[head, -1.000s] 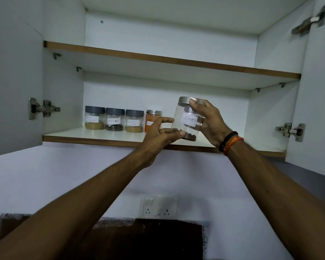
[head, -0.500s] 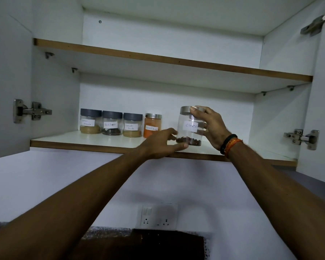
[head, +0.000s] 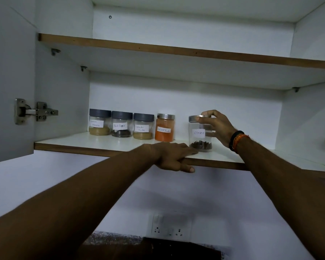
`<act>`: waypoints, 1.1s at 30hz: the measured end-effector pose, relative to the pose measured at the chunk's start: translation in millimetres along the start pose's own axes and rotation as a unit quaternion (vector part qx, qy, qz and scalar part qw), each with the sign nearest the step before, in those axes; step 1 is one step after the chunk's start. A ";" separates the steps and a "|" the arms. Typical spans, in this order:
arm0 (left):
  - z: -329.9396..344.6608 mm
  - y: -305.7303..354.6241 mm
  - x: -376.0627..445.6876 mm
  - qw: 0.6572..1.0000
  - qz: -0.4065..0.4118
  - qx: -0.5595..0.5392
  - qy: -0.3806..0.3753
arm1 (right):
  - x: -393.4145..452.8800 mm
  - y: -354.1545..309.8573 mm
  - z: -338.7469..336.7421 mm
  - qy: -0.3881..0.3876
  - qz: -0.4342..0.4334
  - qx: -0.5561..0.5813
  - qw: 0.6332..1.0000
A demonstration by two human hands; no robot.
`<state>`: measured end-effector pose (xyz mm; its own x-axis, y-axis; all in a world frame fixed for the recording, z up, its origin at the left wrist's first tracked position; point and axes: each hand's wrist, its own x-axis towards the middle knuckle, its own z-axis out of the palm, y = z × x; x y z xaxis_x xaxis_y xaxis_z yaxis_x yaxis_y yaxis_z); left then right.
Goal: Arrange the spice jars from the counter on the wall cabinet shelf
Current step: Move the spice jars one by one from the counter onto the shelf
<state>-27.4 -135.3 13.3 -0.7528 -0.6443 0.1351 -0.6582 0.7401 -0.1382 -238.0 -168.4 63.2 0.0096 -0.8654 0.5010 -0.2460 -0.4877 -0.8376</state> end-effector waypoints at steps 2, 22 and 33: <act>1.1 -2.8 2.6 1.000 0.009 0.012 0.009 | 13.2 5.2 1.8 -0.013 0.002 -0.011 1.000; 0.7 -1.6 2.0 1.000 0.000 -0.004 0.027 | 77.4 32.3 19.2 0.030 -0.031 -0.154 0.987; -0.3 -0.6 3.0 1.000 -0.004 -0.010 0.025 | 86.6 42.9 26.9 0.055 -0.040 -0.169 0.983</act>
<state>-29.2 -137.6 14.1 -0.7451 -0.6409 0.1848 -0.6641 0.7384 -0.1167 -221.7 -267.3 64.8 -0.0591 -0.7991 0.5982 -0.5571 -0.4709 -0.6841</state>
